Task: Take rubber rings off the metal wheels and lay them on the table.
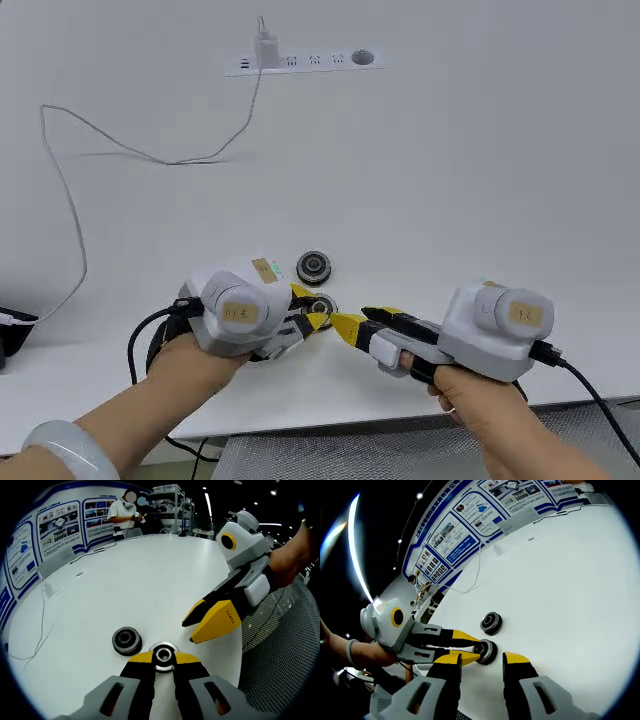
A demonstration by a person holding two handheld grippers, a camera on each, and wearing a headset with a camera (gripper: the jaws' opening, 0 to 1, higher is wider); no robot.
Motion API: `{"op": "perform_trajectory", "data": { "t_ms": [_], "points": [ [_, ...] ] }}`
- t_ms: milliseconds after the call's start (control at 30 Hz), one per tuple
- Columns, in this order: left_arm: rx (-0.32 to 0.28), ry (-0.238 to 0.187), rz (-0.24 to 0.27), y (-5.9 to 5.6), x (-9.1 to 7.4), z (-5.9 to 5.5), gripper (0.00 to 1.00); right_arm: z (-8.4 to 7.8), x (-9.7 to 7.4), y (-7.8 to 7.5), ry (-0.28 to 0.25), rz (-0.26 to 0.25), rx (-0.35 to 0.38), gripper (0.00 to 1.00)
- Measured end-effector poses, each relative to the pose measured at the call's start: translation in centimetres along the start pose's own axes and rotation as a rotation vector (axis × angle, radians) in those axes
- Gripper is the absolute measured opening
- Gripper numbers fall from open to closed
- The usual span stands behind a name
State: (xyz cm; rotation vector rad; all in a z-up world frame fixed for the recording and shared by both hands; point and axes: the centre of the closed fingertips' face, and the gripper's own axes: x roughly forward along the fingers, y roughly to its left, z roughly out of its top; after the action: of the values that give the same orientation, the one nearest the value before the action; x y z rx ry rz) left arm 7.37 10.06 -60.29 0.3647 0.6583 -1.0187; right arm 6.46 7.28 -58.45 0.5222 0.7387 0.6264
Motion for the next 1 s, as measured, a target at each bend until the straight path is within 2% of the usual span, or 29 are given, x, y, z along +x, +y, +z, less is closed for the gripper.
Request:
{"op": "perform_trajectory", "data": {
  "t_ms": [233,467,767,1000],
  "points": [
    [0.001,0.000,-0.001,0.0,0.0,0.0,0.14,0.0,0.4,-0.6,0.000,-0.017,0.067,0.29],
    [0.002,-0.003,-0.002,-0.1,-0.1,0.0,0.14,-0.4,1.0,-0.7,0.021,-0.024,0.113,0.28],
    [0.001,-0.007,-0.003,-0.1,-0.1,0.0,0.14,-0.6,2.0,-1.0,0.035,-0.030,0.210,0.27],
    [-0.002,-0.011,-0.003,-0.1,-0.1,0.0,0.14,-0.7,2.4,-0.9,0.046,-0.025,0.234,0.25]
  ]
}}
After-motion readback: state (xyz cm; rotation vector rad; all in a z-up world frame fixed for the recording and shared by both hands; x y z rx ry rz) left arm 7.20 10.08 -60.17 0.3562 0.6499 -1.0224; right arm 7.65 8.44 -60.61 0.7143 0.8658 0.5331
